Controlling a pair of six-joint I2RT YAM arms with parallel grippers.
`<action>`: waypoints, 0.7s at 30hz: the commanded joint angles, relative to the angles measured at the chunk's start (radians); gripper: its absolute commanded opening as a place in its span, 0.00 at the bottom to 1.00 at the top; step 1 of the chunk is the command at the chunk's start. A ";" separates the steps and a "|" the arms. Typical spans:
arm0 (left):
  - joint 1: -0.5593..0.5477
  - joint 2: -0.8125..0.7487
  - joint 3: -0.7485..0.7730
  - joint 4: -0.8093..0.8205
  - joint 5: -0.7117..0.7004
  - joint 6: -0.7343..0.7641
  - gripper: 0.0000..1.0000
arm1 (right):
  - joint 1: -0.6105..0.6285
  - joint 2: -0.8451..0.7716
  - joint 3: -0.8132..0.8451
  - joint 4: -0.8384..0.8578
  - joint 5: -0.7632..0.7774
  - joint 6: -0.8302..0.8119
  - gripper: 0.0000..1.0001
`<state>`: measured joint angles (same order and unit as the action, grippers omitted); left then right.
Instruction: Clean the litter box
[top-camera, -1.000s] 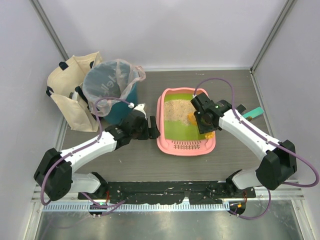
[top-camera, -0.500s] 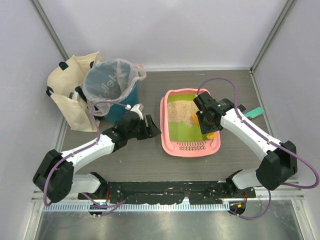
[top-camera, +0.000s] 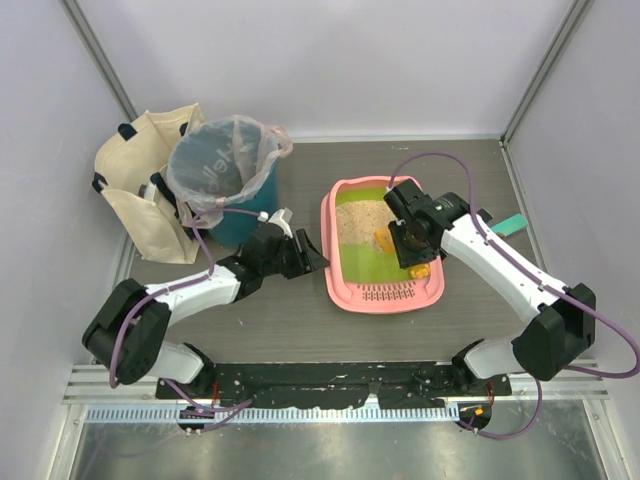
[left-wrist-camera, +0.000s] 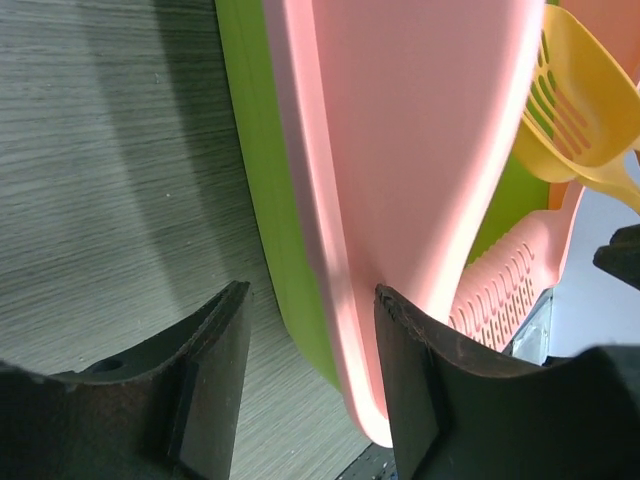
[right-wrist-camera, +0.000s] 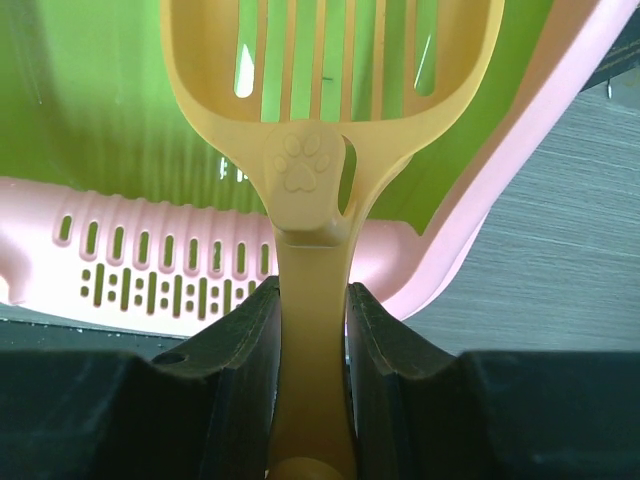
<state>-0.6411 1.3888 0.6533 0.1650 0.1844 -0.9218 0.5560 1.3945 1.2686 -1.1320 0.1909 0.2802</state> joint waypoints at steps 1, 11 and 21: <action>0.006 0.041 -0.012 0.106 0.043 -0.038 0.52 | 0.021 0.001 0.057 -0.025 -0.005 0.020 0.01; 0.006 0.107 -0.041 0.202 0.079 -0.087 0.39 | 0.032 0.034 0.055 -0.040 0.008 0.024 0.01; 0.004 0.113 -0.057 0.251 0.082 -0.109 0.28 | 0.032 0.055 0.047 -0.110 0.015 0.013 0.01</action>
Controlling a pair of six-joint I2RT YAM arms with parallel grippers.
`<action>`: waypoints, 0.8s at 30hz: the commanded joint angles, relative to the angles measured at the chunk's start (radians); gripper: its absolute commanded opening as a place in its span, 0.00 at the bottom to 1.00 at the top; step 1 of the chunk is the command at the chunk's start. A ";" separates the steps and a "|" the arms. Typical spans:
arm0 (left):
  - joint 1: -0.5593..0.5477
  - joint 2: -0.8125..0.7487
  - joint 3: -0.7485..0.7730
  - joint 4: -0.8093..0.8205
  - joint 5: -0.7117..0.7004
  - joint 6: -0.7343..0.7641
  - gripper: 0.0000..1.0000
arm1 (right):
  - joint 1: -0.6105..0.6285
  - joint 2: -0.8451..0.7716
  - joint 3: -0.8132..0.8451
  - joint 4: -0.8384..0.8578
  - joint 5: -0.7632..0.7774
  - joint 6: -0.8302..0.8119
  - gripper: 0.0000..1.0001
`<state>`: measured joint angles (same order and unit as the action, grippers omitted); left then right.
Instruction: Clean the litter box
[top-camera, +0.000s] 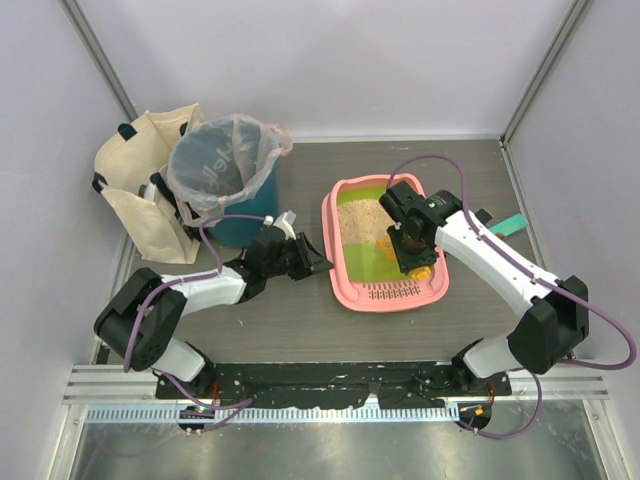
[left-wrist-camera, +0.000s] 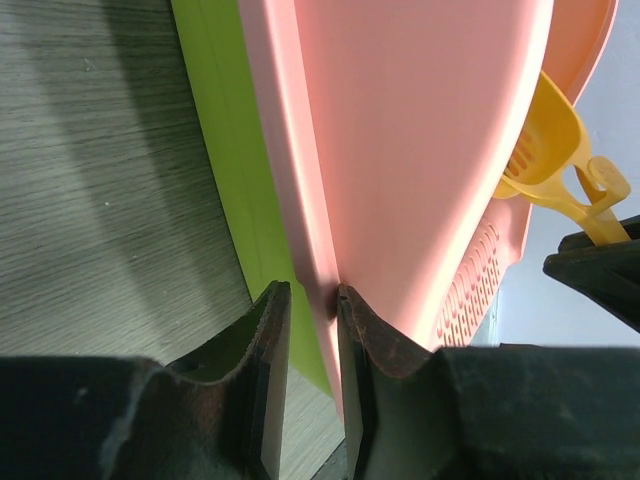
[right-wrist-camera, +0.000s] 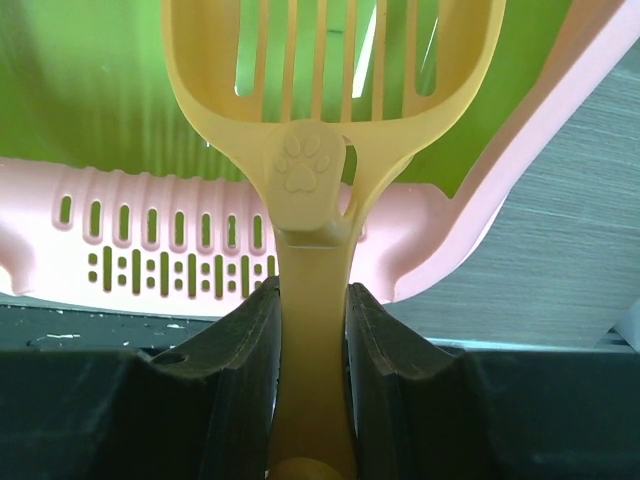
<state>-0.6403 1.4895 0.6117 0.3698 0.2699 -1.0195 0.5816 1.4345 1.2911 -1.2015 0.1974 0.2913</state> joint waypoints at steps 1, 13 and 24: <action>0.005 0.012 -0.018 0.049 -0.001 -0.011 0.27 | 0.007 0.023 0.037 -0.047 0.008 0.002 0.01; 0.004 0.018 -0.017 0.064 0.035 0.012 0.21 | 0.003 0.150 0.099 -0.127 -0.039 0.003 0.01; 0.004 0.018 0.006 0.035 0.051 0.044 0.20 | -0.031 0.250 0.105 -0.070 -0.082 -0.023 0.01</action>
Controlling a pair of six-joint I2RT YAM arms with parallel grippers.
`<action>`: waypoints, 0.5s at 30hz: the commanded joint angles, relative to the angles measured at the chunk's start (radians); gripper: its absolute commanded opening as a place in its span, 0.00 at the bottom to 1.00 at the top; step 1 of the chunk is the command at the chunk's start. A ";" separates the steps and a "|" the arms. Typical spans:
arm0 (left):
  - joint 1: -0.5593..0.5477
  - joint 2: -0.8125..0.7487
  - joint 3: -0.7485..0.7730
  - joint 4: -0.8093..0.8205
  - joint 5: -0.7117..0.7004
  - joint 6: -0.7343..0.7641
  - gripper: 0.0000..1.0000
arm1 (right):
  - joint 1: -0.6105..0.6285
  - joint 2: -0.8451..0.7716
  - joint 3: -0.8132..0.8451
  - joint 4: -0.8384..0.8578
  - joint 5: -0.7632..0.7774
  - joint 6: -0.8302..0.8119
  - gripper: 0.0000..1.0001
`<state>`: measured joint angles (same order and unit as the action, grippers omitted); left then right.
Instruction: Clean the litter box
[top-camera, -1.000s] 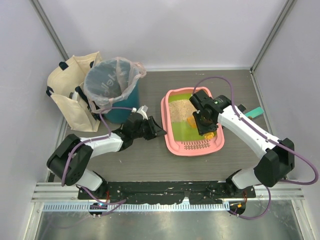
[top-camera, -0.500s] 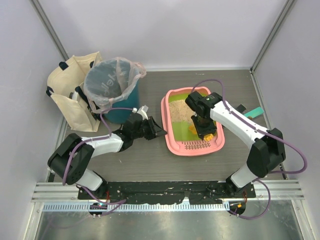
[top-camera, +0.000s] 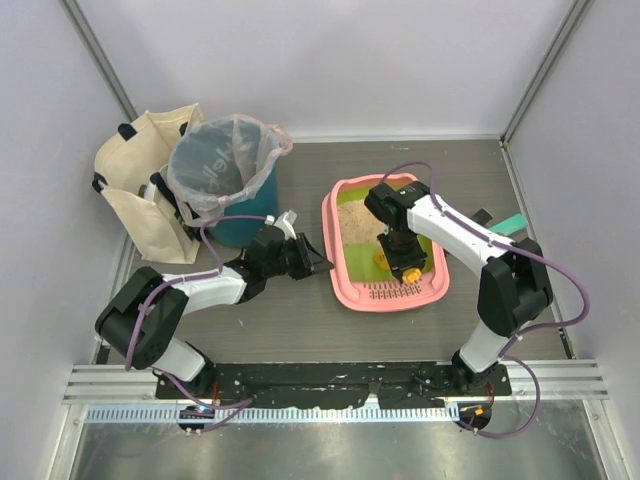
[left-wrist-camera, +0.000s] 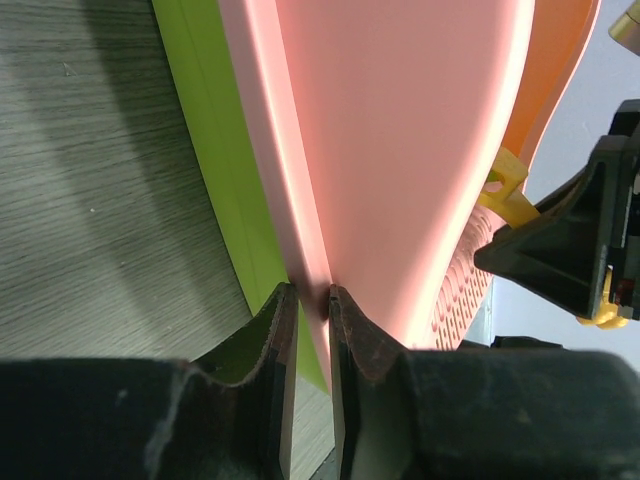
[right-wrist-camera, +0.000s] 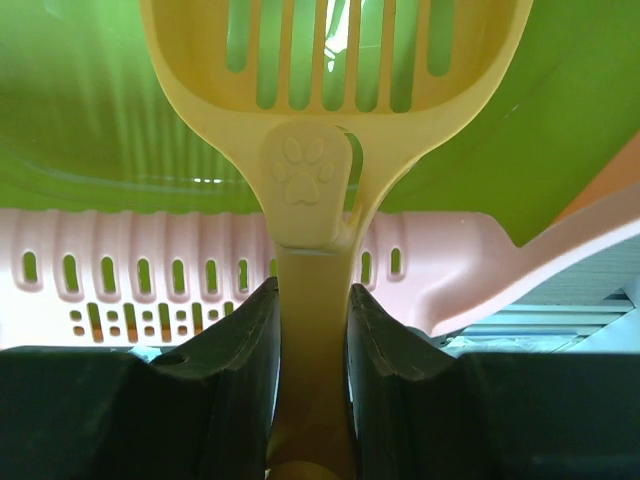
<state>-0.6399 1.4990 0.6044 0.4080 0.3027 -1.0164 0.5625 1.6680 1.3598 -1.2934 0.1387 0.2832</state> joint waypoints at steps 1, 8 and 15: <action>0.003 0.006 0.015 -0.008 0.018 0.044 0.20 | -0.015 0.022 0.035 0.026 -0.025 -0.016 0.01; 0.002 -0.006 0.017 -0.026 0.016 0.056 0.20 | -0.046 0.062 0.028 0.075 -0.025 -0.024 0.01; 0.002 -0.008 0.024 -0.029 0.019 0.065 0.20 | -0.052 0.105 0.051 0.108 -0.033 -0.027 0.01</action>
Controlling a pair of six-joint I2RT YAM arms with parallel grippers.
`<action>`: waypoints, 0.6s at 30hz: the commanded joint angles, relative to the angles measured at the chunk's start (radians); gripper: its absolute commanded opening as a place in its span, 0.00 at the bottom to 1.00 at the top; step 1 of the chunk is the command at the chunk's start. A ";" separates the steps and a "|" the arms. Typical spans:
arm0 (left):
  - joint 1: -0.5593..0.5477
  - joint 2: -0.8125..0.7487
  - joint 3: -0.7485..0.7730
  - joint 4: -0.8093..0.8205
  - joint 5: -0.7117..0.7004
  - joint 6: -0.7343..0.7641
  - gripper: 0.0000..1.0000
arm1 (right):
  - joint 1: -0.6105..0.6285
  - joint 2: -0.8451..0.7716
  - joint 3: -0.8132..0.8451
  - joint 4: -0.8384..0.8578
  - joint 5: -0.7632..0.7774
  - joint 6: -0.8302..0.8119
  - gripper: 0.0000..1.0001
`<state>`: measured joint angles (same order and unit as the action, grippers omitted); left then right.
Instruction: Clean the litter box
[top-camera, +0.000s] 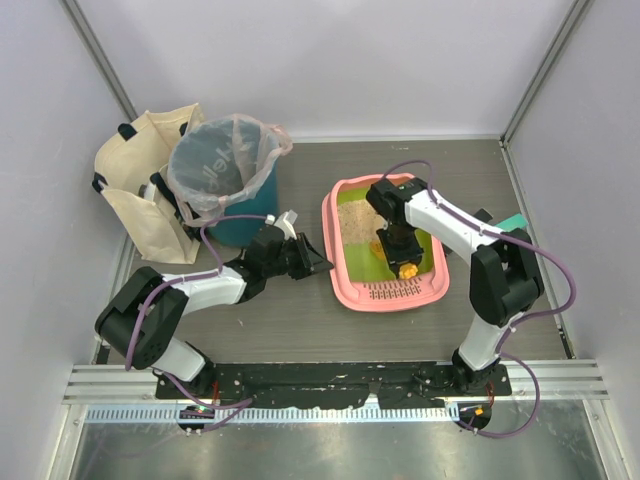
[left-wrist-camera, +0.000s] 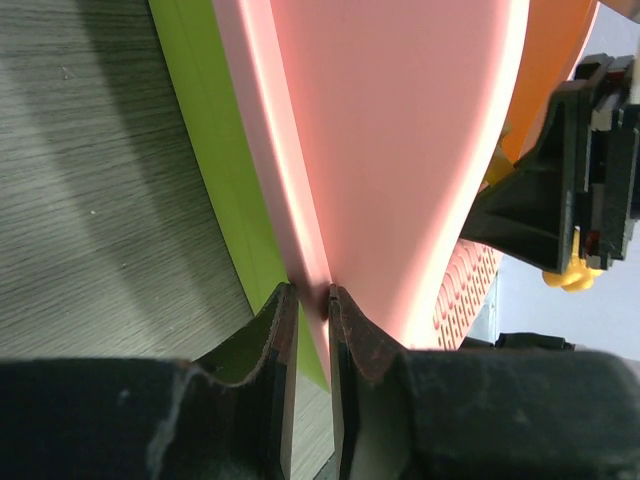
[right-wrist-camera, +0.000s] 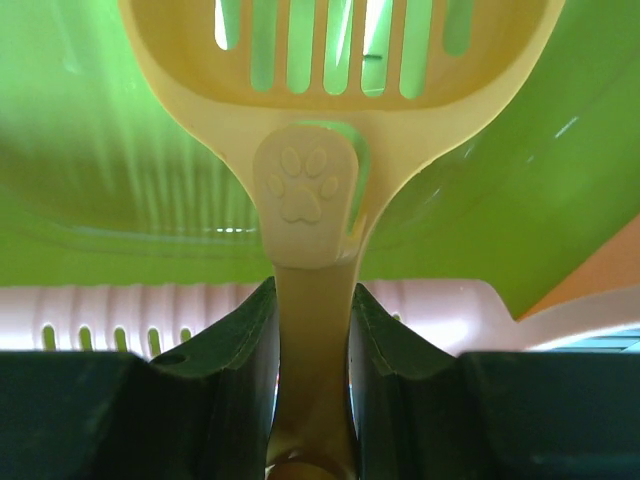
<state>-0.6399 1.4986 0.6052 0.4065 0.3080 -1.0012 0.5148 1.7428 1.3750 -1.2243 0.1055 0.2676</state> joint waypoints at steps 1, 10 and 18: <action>0.002 -0.005 0.025 -0.028 0.014 0.050 0.19 | -0.004 0.037 0.036 0.042 0.000 -0.011 0.01; -0.004 -0.001 0.028 -0.040 0.013 0.059 0.19 | -0.004 0.069 0.019 0.106 0.056 0.007 0.01; -0.010 -0.003 0.028 -0.046 0.008 0.062 0.19 | -0.006 0.083 -0.034 0.201 0.036 0.016 0.01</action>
<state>-0.6415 1.4986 0.6151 0.3893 0.3119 -0.9859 0.5129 1.8141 1.3571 -1.1065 0.1356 0.2691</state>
